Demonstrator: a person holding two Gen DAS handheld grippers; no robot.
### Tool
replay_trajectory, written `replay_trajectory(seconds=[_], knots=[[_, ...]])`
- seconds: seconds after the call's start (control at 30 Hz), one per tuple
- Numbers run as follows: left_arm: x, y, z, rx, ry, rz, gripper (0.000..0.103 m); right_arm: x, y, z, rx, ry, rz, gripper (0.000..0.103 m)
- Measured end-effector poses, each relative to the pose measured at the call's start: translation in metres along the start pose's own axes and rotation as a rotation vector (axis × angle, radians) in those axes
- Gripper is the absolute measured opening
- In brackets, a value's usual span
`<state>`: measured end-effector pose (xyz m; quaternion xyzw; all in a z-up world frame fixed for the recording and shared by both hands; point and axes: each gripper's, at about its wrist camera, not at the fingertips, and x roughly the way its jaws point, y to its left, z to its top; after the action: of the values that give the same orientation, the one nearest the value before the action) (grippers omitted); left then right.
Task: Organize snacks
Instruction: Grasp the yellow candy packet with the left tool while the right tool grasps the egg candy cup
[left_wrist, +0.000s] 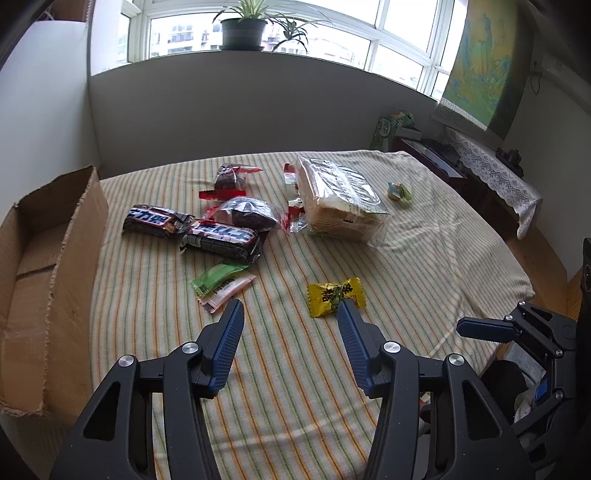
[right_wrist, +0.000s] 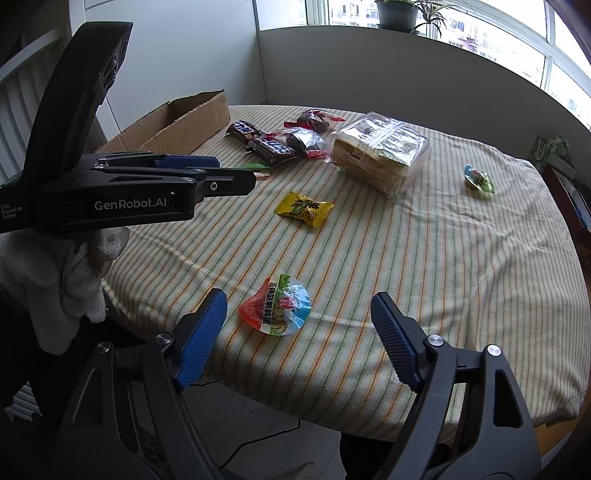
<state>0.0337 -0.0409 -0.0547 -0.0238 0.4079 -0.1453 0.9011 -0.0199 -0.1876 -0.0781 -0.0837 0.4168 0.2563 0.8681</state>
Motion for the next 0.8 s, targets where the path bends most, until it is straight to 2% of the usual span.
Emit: replay_trajectory(seconds=[0.23, 0.4, 0.7, 0.8], knots=[[0.015, -0.002, 0.004, 0.007, 0.072, -0.067, 0.051, 0.025, 0.0, -0.001, 0.009, 0.073, 0.055, 0.062], [0.03, -0.008, 0.008, 0.033, 0.113, -0.087, 0.051, 0.033, 0.0, 0.0, -0.007, 0.07, 0.043, 0.059], [0.05, -0.013, 0.011, 0.062, 0.164, -0.081, 0.051, 0.039, -0.013, 0.005, -0.028, 0.076, 0.009, 0.037], [0.055, -0.016, 0.012, 0.07, 0.167, -0.071, 0.051, 0.039, -0.017, 0.006, -0.036, 0.074, -0.008, 0.037]])
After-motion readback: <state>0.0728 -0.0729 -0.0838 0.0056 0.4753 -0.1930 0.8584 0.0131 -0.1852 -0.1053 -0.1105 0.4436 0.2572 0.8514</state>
